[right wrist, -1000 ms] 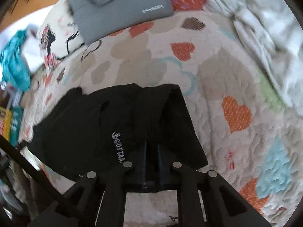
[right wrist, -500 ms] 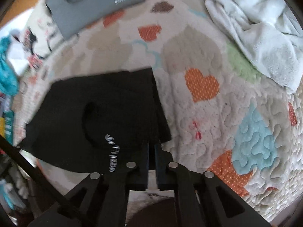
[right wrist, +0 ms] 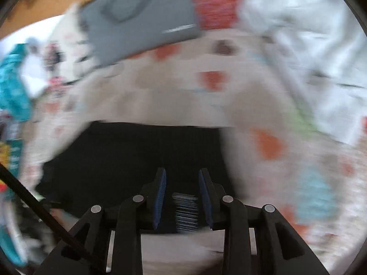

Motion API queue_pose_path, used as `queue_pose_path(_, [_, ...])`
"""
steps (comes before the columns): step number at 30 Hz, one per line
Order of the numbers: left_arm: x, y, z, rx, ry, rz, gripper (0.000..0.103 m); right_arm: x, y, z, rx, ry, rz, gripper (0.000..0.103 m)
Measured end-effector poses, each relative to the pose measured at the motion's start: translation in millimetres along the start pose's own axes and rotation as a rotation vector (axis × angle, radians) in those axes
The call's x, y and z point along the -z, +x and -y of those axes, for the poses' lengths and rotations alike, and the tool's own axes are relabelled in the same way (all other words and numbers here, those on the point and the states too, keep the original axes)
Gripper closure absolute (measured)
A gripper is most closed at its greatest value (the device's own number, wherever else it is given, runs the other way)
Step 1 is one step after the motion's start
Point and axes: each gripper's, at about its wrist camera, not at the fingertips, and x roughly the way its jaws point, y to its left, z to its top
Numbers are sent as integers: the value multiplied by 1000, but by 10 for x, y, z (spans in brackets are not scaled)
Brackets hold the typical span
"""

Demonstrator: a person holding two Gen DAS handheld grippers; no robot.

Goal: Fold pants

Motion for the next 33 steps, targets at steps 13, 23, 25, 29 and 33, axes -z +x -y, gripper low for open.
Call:
queue_pose_path(13, [-30,-507,-1284,78,-399,79,31,-710,1729,-1387,-103,-70,-131,58])
queue_pose_path(23, [186,-630,-1816,154,-522,163,32,-519,1363,-2060,-39,-299,-108,54])
queue_pose_path(25, [232,-531,-1896,179,-546,133,32,-441,1387,-2326,-111,-330,-139,54])
queue_pose_path(29, [325,-234,-1900,203,-557,48,32,-243,1614,-2795,-308,-307,-290,54])
queue_pose_path(33, [333,-217,-1848,223,-554,76,29,-62,1952,-3162,-383,-268,-439,53])
